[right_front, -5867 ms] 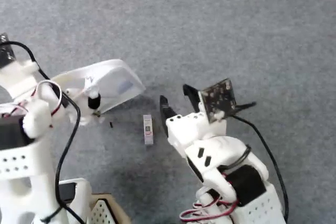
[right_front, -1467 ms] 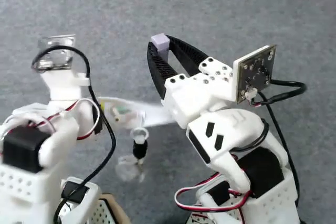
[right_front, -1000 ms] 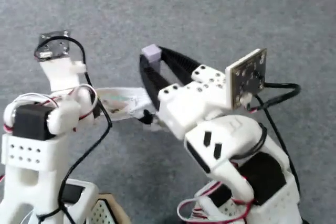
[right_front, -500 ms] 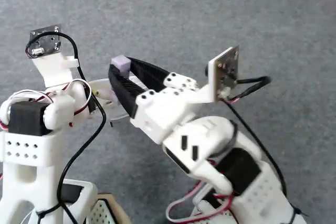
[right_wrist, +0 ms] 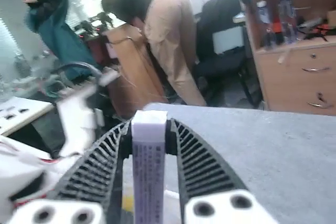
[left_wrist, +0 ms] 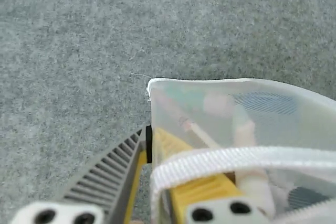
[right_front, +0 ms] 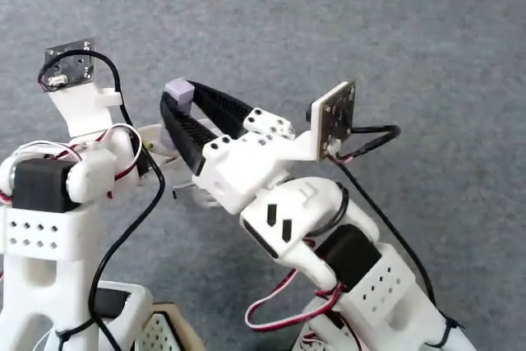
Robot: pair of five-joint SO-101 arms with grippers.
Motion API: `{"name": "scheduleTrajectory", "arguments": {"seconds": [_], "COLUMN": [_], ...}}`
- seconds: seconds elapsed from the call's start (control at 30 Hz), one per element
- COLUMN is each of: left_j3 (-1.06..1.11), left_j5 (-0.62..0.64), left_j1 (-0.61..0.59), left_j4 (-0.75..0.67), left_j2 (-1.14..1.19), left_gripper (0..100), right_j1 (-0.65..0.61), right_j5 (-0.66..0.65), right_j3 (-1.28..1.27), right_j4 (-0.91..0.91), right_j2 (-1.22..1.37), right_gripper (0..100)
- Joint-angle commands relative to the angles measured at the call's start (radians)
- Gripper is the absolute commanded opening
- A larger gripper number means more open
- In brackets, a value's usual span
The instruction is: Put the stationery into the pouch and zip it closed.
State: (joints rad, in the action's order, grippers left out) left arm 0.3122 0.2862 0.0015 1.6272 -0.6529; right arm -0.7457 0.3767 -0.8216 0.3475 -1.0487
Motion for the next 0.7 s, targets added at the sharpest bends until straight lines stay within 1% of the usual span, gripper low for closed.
{"name": "scheduleTrajectory", "arguments": {"seconds": [0.0, 0.1, 0.37, 0.57, 0.67], "left_j3": [0.076, 0.076, 0.076, 0.074, 0.074], "left_j5": [-0.003, -0.003, -0.005, -0.005, -0.005], "left_j1": [-0.054, -0.056, -0.051, -0.051, -0.048], "left_j4": [-0.031, -0.028, -0.026, -0.028, -0.028], "left_j2": [0.072, 0.064, 0.064, 0.064, 0.064], "left_gripper": [3, 3, 3, 3, 3], "right_j1": [0.041, 0.066, 0.061, -0.025, -0.046], "right_j5": [-0.014, -0.017, -0.021, -0.021, -0.021], "right_j3": [-0.024, -0.074, -0.108, -0.117, -0.131], "right_j4": [-0.026, -0.026, -0.028, -0.026, -0.044], "right_j2": [-0.013, -0.013, -0.013, -0.039, -0.062], "right_gripper": [1.2, 1.2, 1.2, 1.2, 1.2]}}
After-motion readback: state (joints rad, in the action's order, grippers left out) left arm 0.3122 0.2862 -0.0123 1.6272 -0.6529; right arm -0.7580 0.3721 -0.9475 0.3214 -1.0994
